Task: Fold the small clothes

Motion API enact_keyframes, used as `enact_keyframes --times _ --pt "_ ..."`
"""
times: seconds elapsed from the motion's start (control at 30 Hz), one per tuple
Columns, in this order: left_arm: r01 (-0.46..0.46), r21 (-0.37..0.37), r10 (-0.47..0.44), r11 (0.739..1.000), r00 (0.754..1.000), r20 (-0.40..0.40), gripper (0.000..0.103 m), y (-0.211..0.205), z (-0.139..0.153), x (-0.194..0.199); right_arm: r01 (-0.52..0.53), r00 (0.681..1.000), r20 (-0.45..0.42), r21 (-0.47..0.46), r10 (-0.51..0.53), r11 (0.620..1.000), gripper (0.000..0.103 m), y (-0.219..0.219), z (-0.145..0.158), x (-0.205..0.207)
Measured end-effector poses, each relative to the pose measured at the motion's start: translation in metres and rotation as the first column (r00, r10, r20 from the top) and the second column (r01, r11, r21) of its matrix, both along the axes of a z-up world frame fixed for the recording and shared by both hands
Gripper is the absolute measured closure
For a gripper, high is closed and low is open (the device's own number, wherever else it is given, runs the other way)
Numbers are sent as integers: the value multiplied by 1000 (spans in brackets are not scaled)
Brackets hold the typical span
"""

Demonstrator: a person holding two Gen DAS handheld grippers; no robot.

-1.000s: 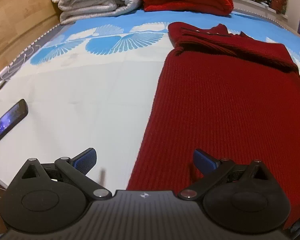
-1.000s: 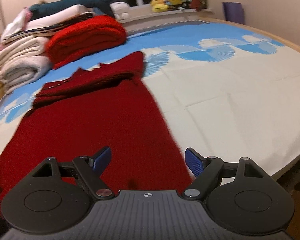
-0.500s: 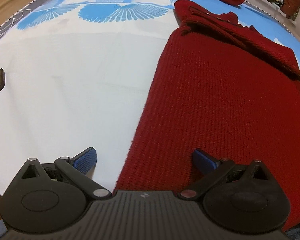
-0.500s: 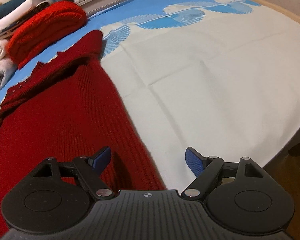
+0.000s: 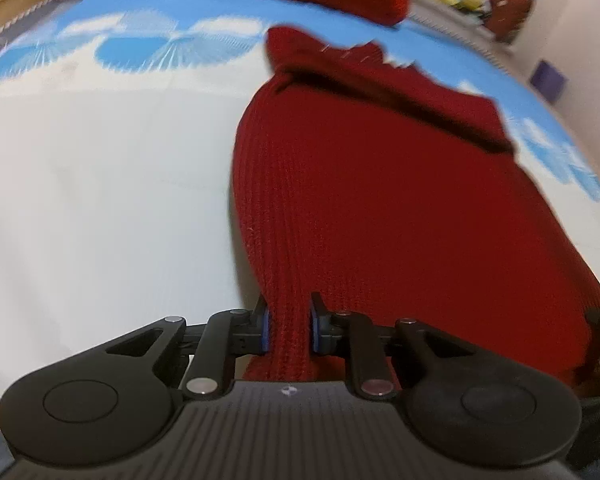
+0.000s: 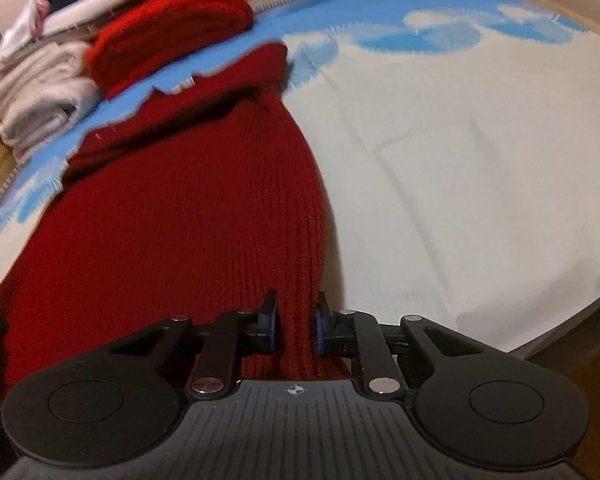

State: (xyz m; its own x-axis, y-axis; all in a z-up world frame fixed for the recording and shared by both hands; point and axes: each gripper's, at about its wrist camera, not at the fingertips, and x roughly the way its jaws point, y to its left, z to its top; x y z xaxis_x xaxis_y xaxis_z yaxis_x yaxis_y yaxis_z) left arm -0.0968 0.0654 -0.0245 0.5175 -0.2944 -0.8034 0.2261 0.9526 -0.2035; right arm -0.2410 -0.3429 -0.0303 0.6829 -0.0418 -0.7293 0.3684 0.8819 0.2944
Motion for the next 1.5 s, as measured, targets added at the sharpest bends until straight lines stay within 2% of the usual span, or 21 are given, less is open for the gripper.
enact_keyframes --times 0.1,0.37,0.53,0.63,0.73,0.87,0.97,1.03,1.07,1.1,1.13,1.17,1.2,1.27,1.33,1.4,1.5 --pt "37 -27 -36 999 999 33 85 7 21 -26 -15 998 63 29 13 999 86 8 25 -25" --pt "67 -100 -64 993 997 33 85 41 49 -110 -27 994 104 129 14 991 86 20 77 -106" --pt "60 -165 -51 984 997 60 85 57 82 -138 12 991 126 204 -39 979 86 10 97 -122" --pt "60 -206 -47 977 997 68 85 54 100 -112 28 989 134 228 -60 973 86 2 105 -98" --pt "57 -205 -38 977 995 94 85 40 116 -69 32 990 129 242 -65 970 86 -11 112 -49" --pt "24 -211 -6 977 996 89 85 16 125 15 54 994 81 243 -75 969 86 -33 114 42" --pt "-44 -182 55 982 997 56 84 -9 114 102 145 988 17 230 -153 962 86 -55 100 124" --pt "-154 -169 154 974 988 -13 72 -17 93 168 278 959 -29 278 -282 919 85 -74 80 169" --pt "-207 -158 200 965 978 -58 55 -17 81 196 346 936 -47 300 -348 889 79 -84 67 187" --pt "-288 -126 277 949 956 -100 35 -14 67 222 409 910 -71 310 -408 858 58 -94 55 201" --pt "-364 -85 356 928 929 -97 28 -10 59 236 453 890 -95 305 -447 838 45 -99 47 209" --pt "-414 -57 409 909 909 -76 17 -3 55 244 482 874 -101 303 -476 822 31 -103 41 212" --pt "-433 -50 430 900 901 -65 13 3 53 249 471 876 -71 338 -477 815 25 -105 36 209" --pt "-434 -87 429 896 900 -72 11 18 48 244 432 888 -23 387 -460 815 24 -102 30 197" --pt "-433 -133 422 891 901 -103 7 29 43 230 419 889 17 371 -457 829 22 -97 28 182" --pt "-427 -145 413 893 903 -116 4 30 38 209 421 891 14 345 -453 839 21 -91 26 173" --pt "-383 -175 365 907 922 -129 3 19 31 188 460 861 68 320 -504 828 21 -85 35 159"
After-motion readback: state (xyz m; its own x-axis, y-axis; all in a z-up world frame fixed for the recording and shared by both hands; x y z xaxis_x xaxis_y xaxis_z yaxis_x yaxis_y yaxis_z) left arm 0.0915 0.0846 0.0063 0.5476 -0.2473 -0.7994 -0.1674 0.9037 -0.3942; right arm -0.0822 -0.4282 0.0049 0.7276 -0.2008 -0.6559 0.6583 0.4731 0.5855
